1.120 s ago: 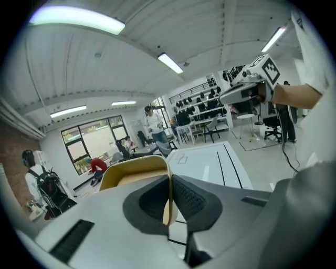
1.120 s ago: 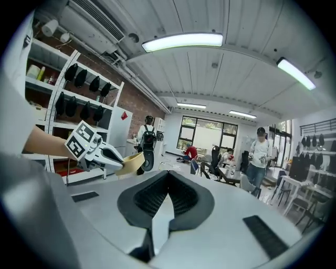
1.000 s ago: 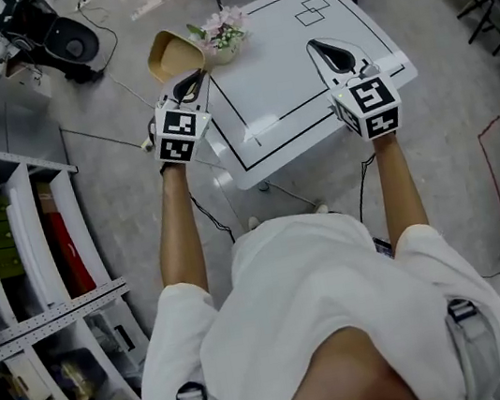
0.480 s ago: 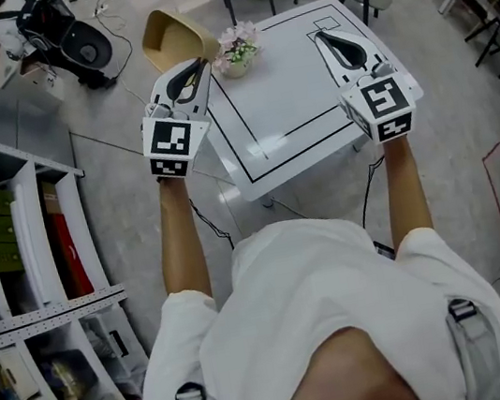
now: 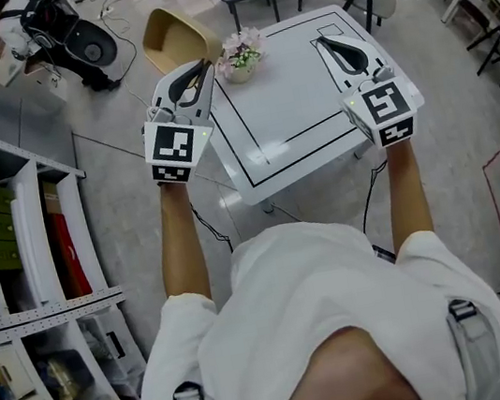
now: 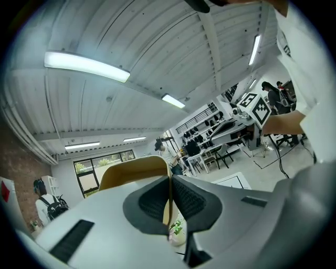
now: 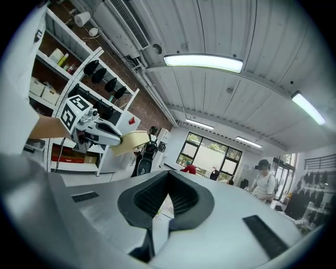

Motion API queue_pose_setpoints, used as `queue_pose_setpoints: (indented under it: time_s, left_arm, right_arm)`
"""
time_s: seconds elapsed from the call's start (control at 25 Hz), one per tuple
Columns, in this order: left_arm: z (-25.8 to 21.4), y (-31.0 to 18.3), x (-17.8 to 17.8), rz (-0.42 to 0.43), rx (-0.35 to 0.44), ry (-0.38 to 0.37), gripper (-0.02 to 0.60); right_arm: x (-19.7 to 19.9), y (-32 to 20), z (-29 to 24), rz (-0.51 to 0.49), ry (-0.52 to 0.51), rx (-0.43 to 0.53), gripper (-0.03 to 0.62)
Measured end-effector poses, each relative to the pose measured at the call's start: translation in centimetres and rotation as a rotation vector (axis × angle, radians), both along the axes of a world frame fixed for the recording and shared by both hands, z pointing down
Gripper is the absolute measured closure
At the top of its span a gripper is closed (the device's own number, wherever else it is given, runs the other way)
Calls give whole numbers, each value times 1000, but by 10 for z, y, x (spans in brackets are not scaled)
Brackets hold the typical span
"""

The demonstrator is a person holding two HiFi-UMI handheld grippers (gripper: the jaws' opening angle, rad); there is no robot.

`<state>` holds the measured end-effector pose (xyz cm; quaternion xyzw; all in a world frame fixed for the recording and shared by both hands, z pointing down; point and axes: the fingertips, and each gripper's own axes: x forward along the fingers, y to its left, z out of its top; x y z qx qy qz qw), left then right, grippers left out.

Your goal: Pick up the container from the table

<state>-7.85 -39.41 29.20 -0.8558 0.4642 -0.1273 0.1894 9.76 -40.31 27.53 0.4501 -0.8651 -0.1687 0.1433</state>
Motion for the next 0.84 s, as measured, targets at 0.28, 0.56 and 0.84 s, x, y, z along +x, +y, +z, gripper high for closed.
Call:
queue_pose_setpoints:
  time_s: [0.28,0.56,0.84]
  left_arm:
    - [-2,6,4,21,-2,23,549]
    - [3,5,5,32,-16,31,549]
    - [6,1,3,34,-20,25,549]
  right_arm:
    - [1,0,1,5,-7,-8,580]
    - [-1,0,5,3,-13,-20,580]
    - [-2,-5,8,7,-2,-16,580]
